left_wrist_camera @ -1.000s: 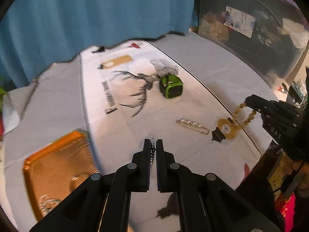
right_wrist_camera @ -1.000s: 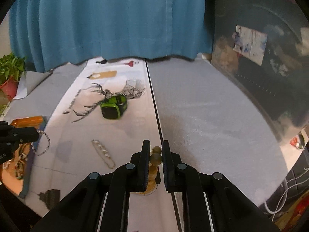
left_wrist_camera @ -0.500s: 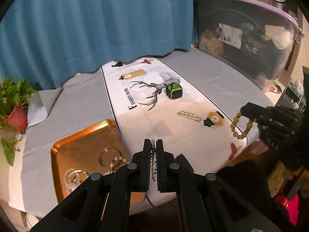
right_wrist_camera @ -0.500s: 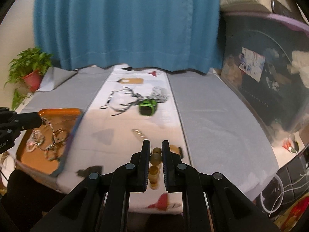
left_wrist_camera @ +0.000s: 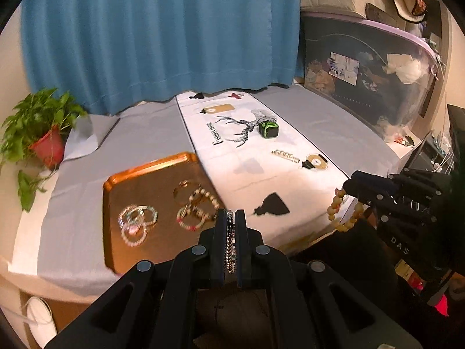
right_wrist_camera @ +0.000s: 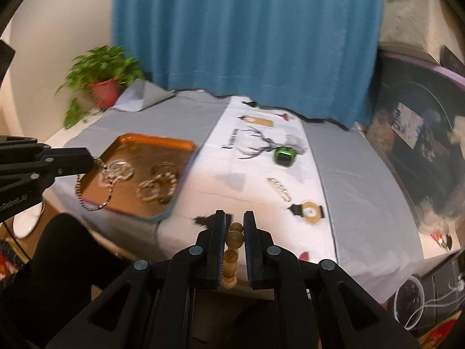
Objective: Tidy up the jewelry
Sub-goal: 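Carry both held bracelets toward the tray with the left and right tools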
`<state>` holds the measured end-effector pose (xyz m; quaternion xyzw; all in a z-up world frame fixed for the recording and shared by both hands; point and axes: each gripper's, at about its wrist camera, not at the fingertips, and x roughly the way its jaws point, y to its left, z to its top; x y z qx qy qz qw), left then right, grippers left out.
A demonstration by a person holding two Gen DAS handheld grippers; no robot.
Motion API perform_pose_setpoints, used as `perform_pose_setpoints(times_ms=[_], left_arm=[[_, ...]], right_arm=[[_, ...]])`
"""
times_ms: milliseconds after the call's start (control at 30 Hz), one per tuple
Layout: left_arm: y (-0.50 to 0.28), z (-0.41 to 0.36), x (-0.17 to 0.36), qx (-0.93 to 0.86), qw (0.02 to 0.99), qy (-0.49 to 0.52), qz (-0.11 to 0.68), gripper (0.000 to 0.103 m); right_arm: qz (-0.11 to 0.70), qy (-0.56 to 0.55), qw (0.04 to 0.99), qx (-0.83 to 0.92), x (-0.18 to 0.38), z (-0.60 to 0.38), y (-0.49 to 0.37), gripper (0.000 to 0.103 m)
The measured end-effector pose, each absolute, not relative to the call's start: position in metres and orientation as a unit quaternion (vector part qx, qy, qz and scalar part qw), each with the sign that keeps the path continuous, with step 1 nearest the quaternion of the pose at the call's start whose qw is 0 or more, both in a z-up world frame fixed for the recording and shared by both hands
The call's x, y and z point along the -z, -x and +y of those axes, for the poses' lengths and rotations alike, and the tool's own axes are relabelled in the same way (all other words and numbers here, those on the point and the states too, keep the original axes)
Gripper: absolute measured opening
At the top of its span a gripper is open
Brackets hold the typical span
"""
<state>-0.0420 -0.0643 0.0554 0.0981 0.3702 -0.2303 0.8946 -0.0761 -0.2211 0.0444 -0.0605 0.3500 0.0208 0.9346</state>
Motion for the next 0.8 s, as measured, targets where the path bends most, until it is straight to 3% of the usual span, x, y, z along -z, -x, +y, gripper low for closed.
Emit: perform_pose_setpoints(times_ms=[800], left_arm=[[0.093, -0.002, -0.042, 0.213, 0.900, -0.062, 0.374, 0.003]], right_arm=[[0.377, 0.103, 0.916, -0.096, -0.030, -0.136, 0.130, 0.013]])
